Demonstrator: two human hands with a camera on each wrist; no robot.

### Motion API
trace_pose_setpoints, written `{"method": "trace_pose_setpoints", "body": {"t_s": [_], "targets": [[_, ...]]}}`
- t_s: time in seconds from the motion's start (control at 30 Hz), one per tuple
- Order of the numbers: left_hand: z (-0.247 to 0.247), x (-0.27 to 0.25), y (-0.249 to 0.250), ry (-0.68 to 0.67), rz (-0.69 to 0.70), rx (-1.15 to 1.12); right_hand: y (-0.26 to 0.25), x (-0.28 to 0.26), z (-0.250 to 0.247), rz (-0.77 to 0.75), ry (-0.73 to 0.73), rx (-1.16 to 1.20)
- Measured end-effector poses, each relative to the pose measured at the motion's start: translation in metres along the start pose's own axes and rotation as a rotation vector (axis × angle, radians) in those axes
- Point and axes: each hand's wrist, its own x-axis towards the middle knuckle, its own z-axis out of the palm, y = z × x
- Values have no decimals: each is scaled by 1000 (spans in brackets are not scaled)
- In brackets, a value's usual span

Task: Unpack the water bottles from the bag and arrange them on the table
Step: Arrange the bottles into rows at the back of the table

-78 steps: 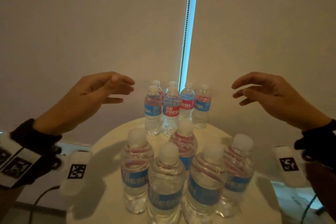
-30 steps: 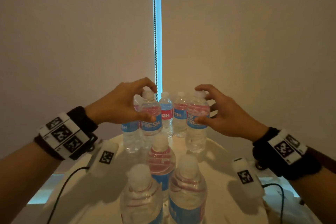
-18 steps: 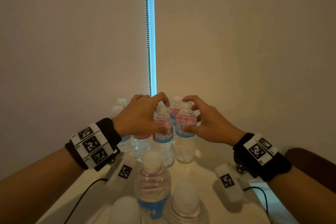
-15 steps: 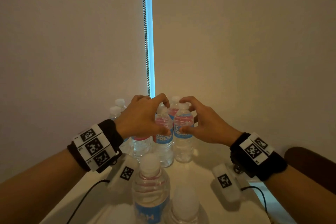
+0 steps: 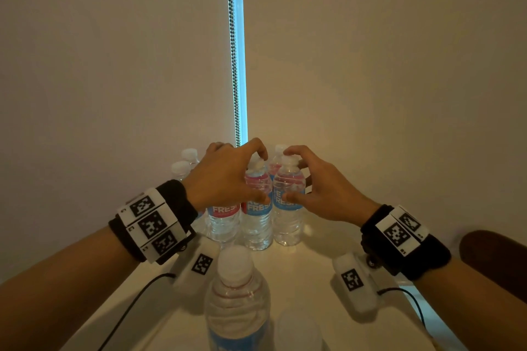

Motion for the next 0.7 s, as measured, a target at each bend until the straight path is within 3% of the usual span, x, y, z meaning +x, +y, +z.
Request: {"method": "trace_pose_setpoints", "body": {"t_s": [0.5, 0.7], "targets": [[-5, -8, 2, 9, -19, 15, 2, -8, 4, 46, -5, 29], [-29, -31, -8, 165, 97, -82, -5, -20, -12, 89, 69, -60]]}}
